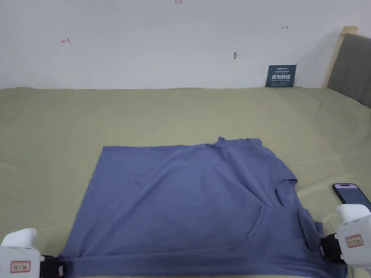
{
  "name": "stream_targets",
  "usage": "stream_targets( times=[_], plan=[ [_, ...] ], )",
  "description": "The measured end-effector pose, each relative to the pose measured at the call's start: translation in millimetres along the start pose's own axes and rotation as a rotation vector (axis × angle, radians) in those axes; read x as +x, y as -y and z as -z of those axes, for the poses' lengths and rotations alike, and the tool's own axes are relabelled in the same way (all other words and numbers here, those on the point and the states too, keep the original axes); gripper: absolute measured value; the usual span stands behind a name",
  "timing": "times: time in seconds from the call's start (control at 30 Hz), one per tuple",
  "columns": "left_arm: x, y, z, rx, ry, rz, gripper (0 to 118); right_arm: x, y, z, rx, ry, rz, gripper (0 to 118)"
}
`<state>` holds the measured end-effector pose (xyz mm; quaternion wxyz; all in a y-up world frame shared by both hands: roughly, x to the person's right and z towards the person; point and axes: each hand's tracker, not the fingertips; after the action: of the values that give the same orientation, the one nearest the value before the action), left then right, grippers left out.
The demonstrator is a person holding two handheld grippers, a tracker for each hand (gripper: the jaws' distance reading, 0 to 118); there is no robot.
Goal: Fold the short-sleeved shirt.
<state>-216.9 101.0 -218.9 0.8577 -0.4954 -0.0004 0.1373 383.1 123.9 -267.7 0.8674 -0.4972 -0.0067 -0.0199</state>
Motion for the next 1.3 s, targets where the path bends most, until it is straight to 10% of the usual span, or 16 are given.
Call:
stream_targets(
  times=[0.1, 0.33, 0.37, 0.43, 0.5, 1.3],
  plan=[
    [17, -3, -9, 0.003, -0.017, 0.049, 3, 12, 6, 5, -0.001, -0.014, 0.07, 114],
    [23, -14, -4, -0.003, -0.024, 0.063, 3, 14, 17, 30, -0.09, -0.006, 0.06, 106],
    [23, -13, -5, -0.004, -0.025, 0.063, 3, 13, 19, 35, -0.103, -0.001, 0.046, 95],
    [23, -18, -2, -0.006, -0.023, 0.06, 3, 11, 24, 37, -0.121, 0.013, -0.01, 21],
    [23, -18, -4, -0.009, -0.022, 0.061, 3, 10, 25, 32, -0.079, -0.023, 0.019, 9],
    [42, -216, 22, -0.055, 0.011, 0.079, 3, 0, -166, 36, -0.094, -0.007, -0.031, 7]
  ],
)
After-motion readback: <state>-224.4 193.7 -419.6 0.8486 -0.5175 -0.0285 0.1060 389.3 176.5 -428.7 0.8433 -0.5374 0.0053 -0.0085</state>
